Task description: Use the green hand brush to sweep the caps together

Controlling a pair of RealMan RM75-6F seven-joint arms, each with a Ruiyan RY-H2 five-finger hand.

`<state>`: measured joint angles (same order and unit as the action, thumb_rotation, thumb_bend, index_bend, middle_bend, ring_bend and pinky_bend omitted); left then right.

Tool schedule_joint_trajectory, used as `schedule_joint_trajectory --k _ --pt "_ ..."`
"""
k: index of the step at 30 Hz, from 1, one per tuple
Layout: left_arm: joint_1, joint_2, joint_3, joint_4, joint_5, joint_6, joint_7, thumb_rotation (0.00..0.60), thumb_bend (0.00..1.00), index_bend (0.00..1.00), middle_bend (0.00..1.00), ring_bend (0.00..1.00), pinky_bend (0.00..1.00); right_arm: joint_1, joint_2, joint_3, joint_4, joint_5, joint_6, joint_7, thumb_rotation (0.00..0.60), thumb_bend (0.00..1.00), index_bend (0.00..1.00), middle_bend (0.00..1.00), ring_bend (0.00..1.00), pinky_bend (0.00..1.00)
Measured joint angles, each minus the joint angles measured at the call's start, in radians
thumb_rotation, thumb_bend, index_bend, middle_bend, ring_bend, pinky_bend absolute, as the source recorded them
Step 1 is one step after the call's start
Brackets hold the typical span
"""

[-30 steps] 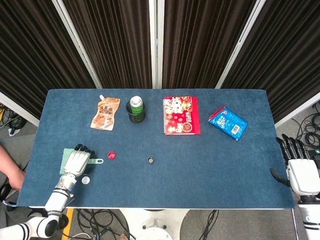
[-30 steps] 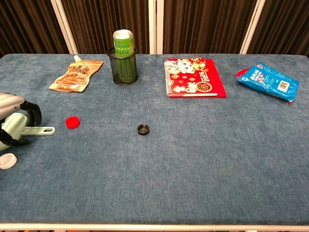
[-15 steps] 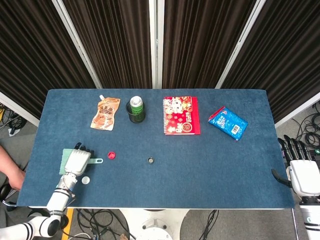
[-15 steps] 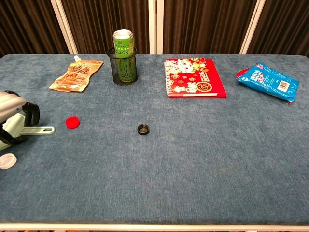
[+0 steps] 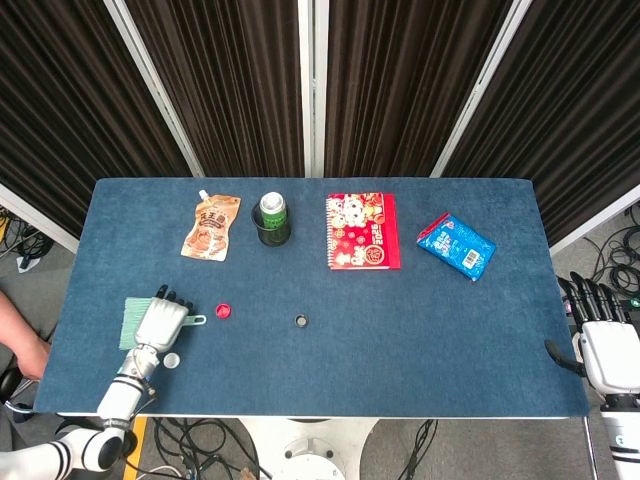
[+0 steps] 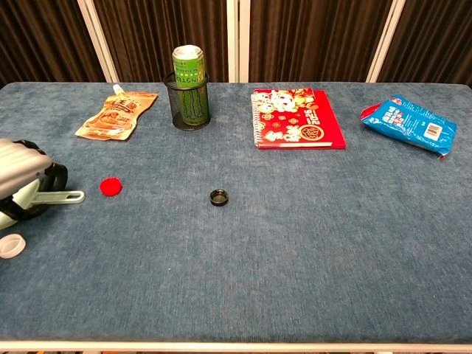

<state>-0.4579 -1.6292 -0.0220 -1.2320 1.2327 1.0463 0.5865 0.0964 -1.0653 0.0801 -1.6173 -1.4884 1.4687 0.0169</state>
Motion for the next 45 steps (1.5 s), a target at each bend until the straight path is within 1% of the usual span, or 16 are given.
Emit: schedule_joint_trajectory --k 6,7,10,13,20,23,25,31,33,36,40,45 --pt "-0.002 0.002 0.005 0.005 0.018 -0.001 -0.030 0.600 0.34 0.49 0.53 0.34 0.29 -0.001 0.003 -0.001 -0.004 0.001 -0.002 0.000 0.600 0.14 0.00 0.00 0.00 0.00" --pt "-0.002 0.004 0.005 0.005 0.023 -0.001 -0.041 0.600 0.34 0.49 0.54 0.35 0.30 -0.001 0.005 -0.001 -0.006 0.001 -0.002 0.000 0.600 0.14 0.00 0.00 0.00 0.00" --pt "-0.002 0.015 0.004 0.005 0.040 0.006 -0.094 0.600 0.35 0.51 0.56 0.38 0.36 -0.001 0.008 -0.001 -0.010 0.000 -0.002 -0.001 0.600 0.14 0.00 0.00 0.00 0.00" --pt "0.003 0.028 -0.006 0.007 0.055 0.023 -0.173 0.600 0.37 0.54 0.59 0.42 0.41 0.000 0.010 0.000 -0.011 -0.001 -0.002 0.001 0.600 0.14 0.00 0.00 0.00 0.00" --pt "0.036 0.062 -0.056 0.020 0.075 0.104 -0.444 0.600 0.39 0.55 0.63 0.44 0.44 0.008 0.009 0.005 -0.007 0.004 -0.014 0.007 0.600 0.14 0.00 0.00 0.00 0.00" --pt "0.063 0.097 -0.078 0.000 0.080 0.154 -0.551 0.600 0.40 0.56 0.63 0.44 0.45 0.012 0.011 0.008 -0.007 0.007 -0.017 0.007 0.600 0.14 0.00 0.00 0.00 0.00" --pt "0.084 0.121 -0.084 -0.030 0.083 0.190 -0.583 0.600 0.40 0.56 0.63 0.44 0.45 0.014 0.011 0.009 -0.008 0.008 -0.020 0.007 0.600 0.14 0.00 0.00 0.00 0.00" --pt "0.150 0.175 -0.072 -0.186 0.091 0.262 -0.575 0.600 0.40 0.56 0.63 0.44 0.45 0.026 0.012 0.012 -0.011 0.011 -0.037 0.004 0.600 0.14 0.00 0.00 0.00 0.00" --pt "0.173 0.181 -0.066 -0.247 0.091 0.289 -0.560 0.600 0.40 0.56 0.63 0.44 0.44 0.029 0.012 0.013 -0.013 0.011 -0.042 0.002 0.600 0.14 0.00 0.00 0.00 0.00" --pt "0.204 0.171 -0.056 -0.308 0.092 0.330 -0.524 0.600 0.40 0.56 0.63 0.44 0.41 0.032 0.014 0.012 -0.016 0.011 -0.045 0.001 0.600 0.14 0.00 0.00 0.00 0.00" --pt "0.218 0.115 -0.048 -0.315 0.102 0.350 -0.509 0.600 0.39 0.58 0.63 0.44 0.39 0.029 0.015 0.011 -0.020 0.019 -0.047 0.003 0.600 0.14 0.00 0.00 0.00 0.00" --pt "0.221 0.015 -0.038 -0.250 0.121 0.360 -0.488 0.600 0.39 0.58 0.63 0.44 0.36 0.022 0.019 0.008 -0.023 0.025 -0.043 0.007 0.600 0.14 0.00 0.00 0.00 0.00"
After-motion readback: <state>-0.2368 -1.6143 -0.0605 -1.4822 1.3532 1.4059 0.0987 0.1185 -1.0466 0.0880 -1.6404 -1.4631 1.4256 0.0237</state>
